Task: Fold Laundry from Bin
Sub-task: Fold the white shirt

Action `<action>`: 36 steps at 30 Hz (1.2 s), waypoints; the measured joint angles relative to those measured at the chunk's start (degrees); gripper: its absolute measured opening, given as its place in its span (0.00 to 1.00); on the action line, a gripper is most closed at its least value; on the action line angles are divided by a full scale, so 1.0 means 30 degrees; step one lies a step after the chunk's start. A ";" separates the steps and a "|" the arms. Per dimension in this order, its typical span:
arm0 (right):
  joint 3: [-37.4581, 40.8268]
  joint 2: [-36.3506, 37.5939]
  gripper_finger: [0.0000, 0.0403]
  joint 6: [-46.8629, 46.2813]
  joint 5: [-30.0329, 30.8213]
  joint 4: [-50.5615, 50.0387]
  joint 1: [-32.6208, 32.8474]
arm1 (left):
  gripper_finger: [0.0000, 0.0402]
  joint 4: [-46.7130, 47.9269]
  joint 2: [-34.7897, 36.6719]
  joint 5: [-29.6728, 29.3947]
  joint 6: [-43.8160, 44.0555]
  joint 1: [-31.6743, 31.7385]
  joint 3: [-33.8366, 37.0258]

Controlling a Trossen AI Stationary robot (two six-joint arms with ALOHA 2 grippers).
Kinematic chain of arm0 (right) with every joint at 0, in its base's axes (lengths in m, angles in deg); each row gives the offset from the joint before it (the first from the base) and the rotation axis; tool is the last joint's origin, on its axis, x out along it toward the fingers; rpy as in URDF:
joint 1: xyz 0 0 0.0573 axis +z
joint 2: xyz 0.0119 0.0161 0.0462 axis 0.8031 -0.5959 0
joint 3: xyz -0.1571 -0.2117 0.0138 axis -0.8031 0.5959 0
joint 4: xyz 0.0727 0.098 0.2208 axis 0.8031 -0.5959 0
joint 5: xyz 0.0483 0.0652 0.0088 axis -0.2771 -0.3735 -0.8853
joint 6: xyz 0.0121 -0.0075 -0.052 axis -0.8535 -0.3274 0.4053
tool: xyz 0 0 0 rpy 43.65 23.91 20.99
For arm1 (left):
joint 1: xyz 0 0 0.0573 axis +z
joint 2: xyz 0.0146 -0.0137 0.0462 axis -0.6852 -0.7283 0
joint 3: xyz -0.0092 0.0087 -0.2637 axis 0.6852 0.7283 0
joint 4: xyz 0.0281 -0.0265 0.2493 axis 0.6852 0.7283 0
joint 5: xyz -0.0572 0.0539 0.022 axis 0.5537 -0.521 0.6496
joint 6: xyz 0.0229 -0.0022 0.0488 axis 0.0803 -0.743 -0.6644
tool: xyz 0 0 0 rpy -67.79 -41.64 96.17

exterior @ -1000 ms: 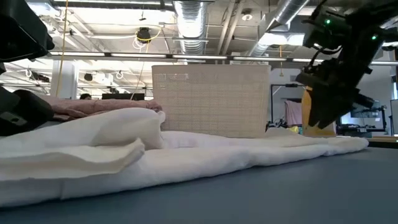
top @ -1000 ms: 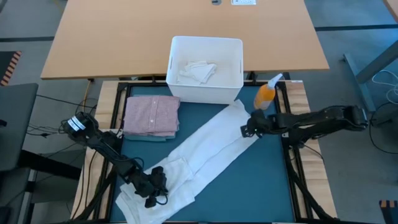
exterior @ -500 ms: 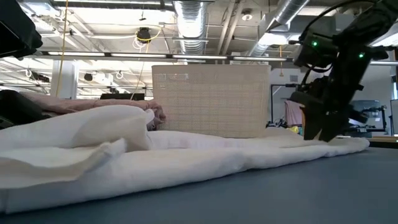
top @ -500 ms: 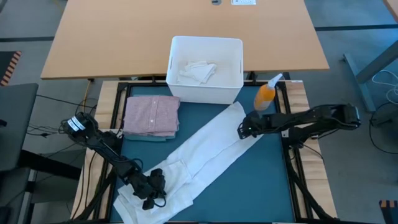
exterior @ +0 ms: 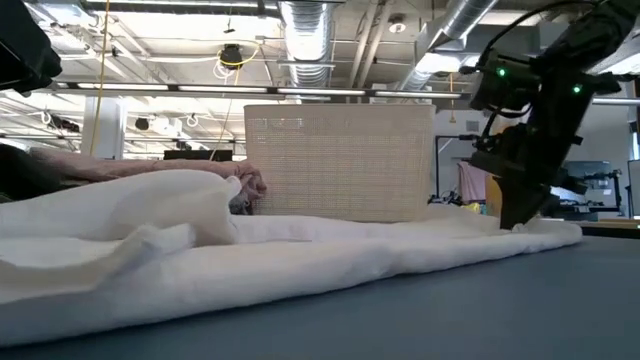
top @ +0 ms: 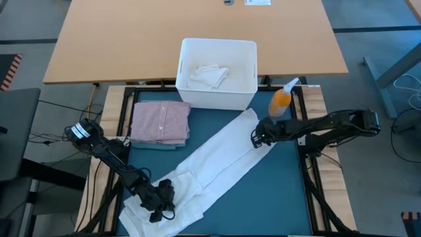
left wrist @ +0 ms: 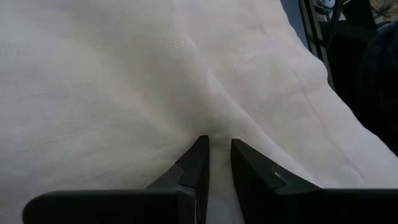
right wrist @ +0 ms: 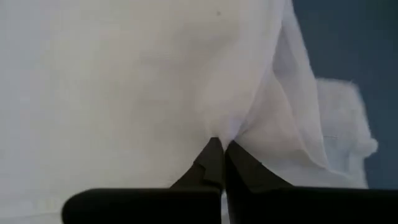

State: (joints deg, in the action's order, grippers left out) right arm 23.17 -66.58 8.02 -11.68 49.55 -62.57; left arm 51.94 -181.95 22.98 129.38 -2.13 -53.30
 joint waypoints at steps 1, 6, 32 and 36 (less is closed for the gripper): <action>-0.0118 0.0120 0.05 0.0144 0.0135 -0.0068 -0.0059 | 0.14 0.0000 0.0000 0.0056 0.0035 0.0000 0.0000; -0.0717 0.0222 0.09 0.0336 0.0387 -0.1765 -0.0695 | 0.14 0.0002 -0.0002 0.0153 0.0176 0.0007 0.0000; -0.2302 0.0215 0.26 0.1838 0.1564 -0.5891 -0.1865 | 0.14 -0.0007 -0.0007 0.1027 0.0657 -0.0015 0.0007; -0.2713 0.0215 0.33 0.1634 0.1372 -0.5625 -0.1482 | 0.14 -0.0008 -0.0007 0.1138 0.0688 -0.0007 0.0007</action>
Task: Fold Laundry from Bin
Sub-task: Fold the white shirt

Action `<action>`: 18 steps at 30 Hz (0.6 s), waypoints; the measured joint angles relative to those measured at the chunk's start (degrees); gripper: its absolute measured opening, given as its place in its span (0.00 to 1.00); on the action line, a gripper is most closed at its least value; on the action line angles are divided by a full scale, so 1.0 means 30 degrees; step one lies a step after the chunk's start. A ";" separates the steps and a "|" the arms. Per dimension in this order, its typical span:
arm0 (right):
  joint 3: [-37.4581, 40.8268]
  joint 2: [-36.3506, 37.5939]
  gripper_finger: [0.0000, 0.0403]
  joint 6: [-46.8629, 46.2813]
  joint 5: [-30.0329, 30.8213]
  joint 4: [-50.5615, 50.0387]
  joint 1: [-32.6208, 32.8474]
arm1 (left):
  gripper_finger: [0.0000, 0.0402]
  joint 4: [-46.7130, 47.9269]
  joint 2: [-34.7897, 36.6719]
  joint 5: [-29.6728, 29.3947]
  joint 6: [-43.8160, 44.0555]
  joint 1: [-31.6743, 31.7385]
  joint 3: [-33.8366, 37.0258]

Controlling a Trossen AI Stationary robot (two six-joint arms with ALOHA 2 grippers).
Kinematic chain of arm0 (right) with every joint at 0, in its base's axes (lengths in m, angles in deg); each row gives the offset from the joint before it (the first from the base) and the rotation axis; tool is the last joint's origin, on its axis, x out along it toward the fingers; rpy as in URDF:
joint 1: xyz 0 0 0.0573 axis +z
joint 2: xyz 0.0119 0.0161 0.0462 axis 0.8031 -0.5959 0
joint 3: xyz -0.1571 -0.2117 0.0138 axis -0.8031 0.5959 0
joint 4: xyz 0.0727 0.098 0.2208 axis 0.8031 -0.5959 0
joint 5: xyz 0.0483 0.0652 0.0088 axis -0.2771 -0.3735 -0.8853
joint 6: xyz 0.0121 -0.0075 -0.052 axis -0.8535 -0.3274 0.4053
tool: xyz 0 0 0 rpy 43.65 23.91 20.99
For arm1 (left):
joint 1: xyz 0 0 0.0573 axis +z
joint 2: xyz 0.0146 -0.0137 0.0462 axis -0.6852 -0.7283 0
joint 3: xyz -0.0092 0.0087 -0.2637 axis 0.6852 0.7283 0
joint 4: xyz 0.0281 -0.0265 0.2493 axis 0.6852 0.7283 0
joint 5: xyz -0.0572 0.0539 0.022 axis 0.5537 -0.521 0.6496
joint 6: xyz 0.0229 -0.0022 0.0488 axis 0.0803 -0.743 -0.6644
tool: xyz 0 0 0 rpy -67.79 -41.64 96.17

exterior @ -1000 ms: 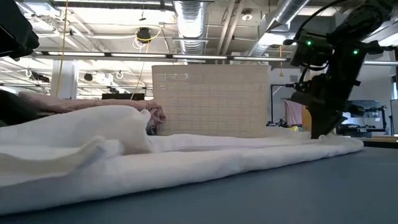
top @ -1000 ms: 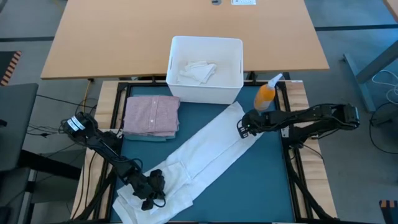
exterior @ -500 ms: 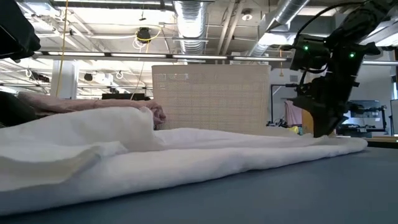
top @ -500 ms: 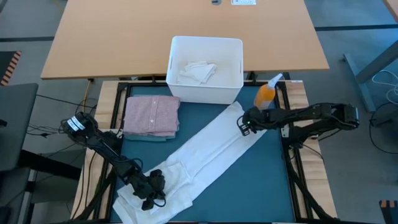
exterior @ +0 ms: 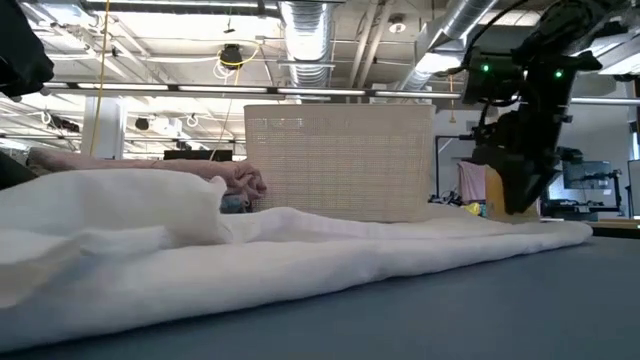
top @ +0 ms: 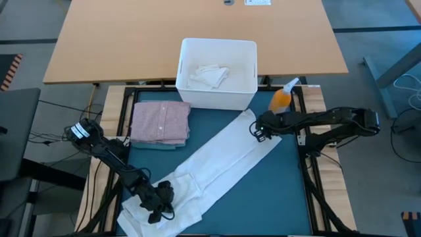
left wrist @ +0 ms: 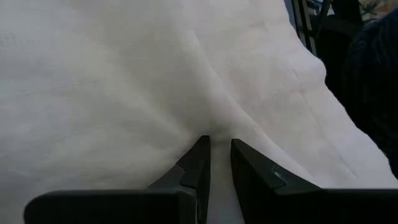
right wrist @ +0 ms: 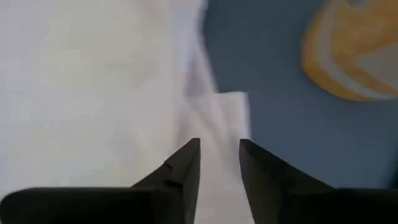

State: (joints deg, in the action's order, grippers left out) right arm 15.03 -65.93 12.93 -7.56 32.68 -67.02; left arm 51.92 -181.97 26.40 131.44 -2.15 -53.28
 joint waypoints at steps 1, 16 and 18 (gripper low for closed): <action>0.0000 0.0000 0.35 0.0010 -0.0019 0.0420 0.0302 | 0.14 0.0000 0.0000 0.0050 0.0012 -0.0006 0.0000; 0.0328 -0.3941 0.46 0.3797 0.2260 1.1373 0.2081 | 0.14 -0.0858 -0.0022 0.3106 0.0449 -0.0788 0.0007; 0.0328 -0.4443 0.46 0.4193 0.2258 1.2590 0.1886 | 0.14 -0.0848 -0.0022 0.3024 0.0469 -0.0816 0.0007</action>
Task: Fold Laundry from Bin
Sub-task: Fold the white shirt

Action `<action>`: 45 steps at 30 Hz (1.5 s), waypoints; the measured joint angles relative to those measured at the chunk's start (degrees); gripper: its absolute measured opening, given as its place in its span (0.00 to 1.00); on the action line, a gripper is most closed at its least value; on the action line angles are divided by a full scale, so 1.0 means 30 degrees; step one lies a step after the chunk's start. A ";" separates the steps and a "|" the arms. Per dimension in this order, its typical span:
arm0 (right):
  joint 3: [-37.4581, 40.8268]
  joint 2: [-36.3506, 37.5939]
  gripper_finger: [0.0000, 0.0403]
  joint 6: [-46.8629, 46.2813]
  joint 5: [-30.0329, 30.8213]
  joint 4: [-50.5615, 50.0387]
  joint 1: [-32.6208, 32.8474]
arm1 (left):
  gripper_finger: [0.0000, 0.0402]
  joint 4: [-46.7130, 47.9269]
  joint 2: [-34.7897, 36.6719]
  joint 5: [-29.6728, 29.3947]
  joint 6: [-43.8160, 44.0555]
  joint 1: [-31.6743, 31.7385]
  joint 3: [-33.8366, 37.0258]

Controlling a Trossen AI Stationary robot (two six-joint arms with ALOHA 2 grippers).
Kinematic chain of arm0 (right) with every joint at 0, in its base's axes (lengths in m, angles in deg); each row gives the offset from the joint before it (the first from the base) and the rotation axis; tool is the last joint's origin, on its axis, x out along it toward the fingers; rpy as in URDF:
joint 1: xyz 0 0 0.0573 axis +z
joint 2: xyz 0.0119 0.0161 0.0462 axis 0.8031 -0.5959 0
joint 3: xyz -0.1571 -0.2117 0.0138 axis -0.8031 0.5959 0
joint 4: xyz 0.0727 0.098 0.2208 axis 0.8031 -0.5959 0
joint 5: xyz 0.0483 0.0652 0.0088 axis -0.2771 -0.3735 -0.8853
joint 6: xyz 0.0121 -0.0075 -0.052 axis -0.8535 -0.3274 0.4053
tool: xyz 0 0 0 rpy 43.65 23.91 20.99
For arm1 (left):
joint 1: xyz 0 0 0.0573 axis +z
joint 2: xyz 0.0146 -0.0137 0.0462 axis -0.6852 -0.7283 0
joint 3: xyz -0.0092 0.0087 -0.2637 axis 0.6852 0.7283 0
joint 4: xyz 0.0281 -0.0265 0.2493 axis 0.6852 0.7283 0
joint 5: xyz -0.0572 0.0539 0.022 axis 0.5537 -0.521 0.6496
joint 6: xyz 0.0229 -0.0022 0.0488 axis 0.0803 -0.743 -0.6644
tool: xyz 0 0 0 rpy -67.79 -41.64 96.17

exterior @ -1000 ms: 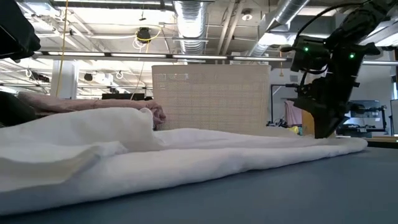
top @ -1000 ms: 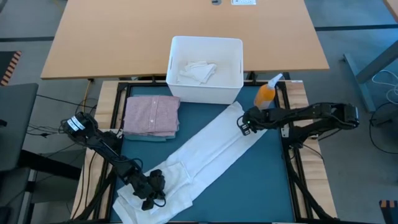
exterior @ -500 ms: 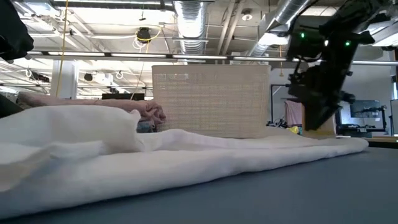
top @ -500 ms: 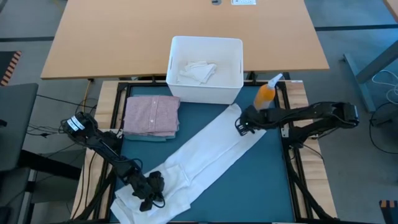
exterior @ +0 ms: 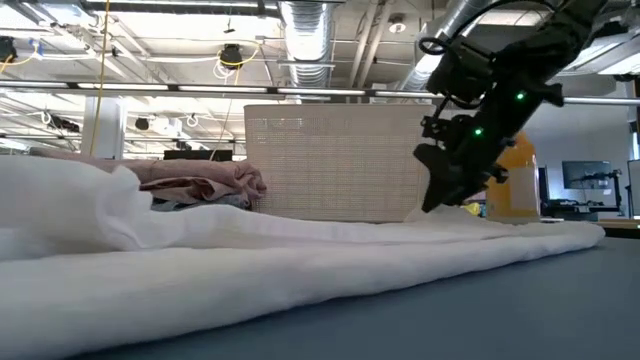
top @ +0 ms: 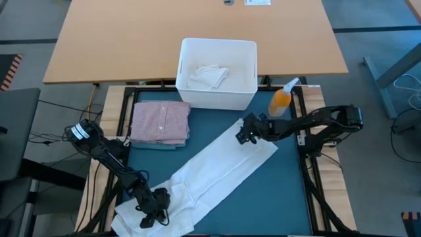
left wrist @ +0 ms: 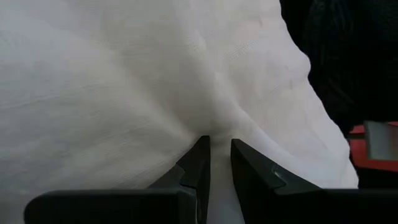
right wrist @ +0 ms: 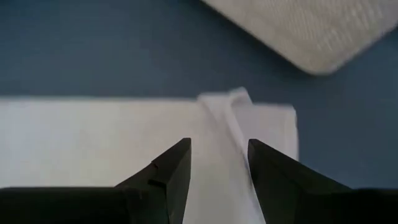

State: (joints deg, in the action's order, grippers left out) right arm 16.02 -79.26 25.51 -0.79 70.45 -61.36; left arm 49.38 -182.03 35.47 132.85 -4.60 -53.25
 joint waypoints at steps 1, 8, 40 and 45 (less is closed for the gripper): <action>0.0000 -0.0215 0.46 0.0043 0.0000 0.0599 -0.0057 | 0.14 -0.0003 0.0000 -0.0004 0.0007 0.0000 0.0000; -0.0015 -0.0497 0.45 0.0311 -0.0036 0.1486 -0.1088 | 0.14 0.0018 0.0007 -0.0055 0.0093 0.0000 -0.0007; -0.0015 0.0469 0.23 -0.6035 0.2004 -0.1719 -0.2307 | 0.14 0.0089 0.0015 -0.0041 -0.0638 -0.0131 -0.0015; -0.0022 0.2508 0.36 -0.4533 0.1418 -0.1968 -0.2571 | 0.14 0.0116 0.0022 0.0124 -0.0517 -0.0131 -0.0015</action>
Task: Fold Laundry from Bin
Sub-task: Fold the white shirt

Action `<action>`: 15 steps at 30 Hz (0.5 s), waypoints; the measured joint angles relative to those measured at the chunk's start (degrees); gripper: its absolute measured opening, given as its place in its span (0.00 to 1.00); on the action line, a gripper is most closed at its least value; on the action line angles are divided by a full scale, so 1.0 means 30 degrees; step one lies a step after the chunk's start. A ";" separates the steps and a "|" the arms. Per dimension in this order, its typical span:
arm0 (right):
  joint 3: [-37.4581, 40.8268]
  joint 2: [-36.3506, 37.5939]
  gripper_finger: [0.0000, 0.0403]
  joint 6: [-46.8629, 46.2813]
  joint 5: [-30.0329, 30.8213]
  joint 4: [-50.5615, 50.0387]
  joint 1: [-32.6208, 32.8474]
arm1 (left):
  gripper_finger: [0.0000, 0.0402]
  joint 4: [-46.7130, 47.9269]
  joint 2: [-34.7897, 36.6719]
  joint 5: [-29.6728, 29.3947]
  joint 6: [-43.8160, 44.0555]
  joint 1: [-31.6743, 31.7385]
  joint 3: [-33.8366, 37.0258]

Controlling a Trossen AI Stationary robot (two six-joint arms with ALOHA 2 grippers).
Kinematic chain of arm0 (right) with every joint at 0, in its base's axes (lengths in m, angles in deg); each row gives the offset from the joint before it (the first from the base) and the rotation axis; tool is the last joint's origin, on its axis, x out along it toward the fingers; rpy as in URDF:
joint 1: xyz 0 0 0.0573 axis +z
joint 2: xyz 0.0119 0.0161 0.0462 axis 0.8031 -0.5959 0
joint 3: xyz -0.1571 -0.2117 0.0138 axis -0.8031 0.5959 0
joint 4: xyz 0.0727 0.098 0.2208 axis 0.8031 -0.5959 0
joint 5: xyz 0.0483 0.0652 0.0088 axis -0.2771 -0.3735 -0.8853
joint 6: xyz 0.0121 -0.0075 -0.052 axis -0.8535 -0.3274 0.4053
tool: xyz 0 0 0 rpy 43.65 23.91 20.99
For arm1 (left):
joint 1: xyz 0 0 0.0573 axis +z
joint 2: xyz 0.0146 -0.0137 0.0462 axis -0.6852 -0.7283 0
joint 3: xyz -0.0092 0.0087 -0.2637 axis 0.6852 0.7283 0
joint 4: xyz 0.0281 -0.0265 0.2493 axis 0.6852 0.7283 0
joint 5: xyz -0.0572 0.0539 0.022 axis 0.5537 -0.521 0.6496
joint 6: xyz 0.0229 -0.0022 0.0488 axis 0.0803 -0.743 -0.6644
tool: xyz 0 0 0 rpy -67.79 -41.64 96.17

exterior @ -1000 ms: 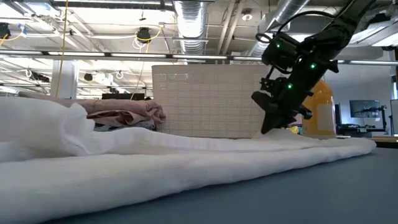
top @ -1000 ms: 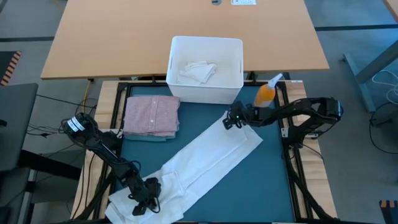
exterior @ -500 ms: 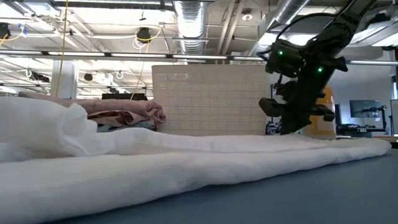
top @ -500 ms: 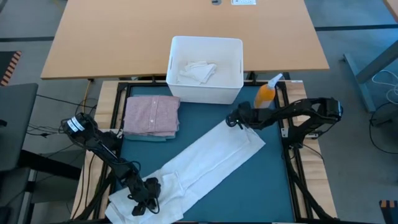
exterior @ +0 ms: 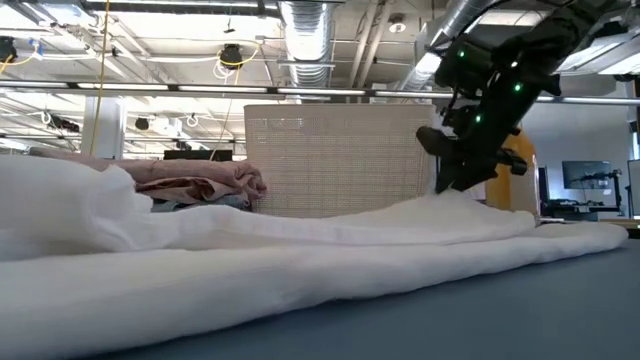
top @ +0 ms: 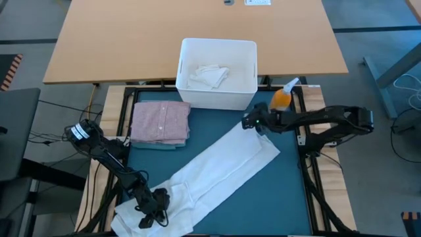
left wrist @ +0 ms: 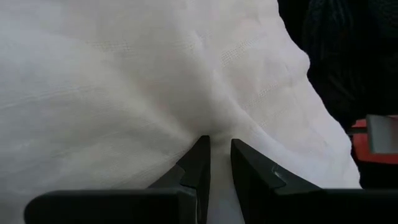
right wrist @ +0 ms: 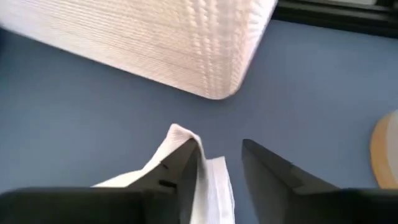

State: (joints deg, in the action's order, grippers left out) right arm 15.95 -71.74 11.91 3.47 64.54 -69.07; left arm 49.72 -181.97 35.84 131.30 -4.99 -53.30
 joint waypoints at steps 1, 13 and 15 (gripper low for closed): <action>0.0000 0.0297 0.39 0.0330 -0.0395 0.0010 -0.0142 | 0.14 0.0004 0.0000 0.0055 -0.0005 -0.0016 0.0000; 0.0000 -0.0251 0.63 0.0931 -0.4069 -0.0276 -0.2525 | 0.14 -0.0010 0.0000 0.0104 0.0624 -0.0022 0.0000; 0.0000 -0.0135 0.63 0.0755 -0.4729 -0.0504 -0.2654 | 0.14 -0.0010 0.0000 0.0104 0.0648 -0.0022 0.0000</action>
State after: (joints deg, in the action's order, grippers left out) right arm 15.95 -72.14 14.17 -10.72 63.03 -77.03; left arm 49.69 -181.97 36.16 133.25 -5.06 -53.30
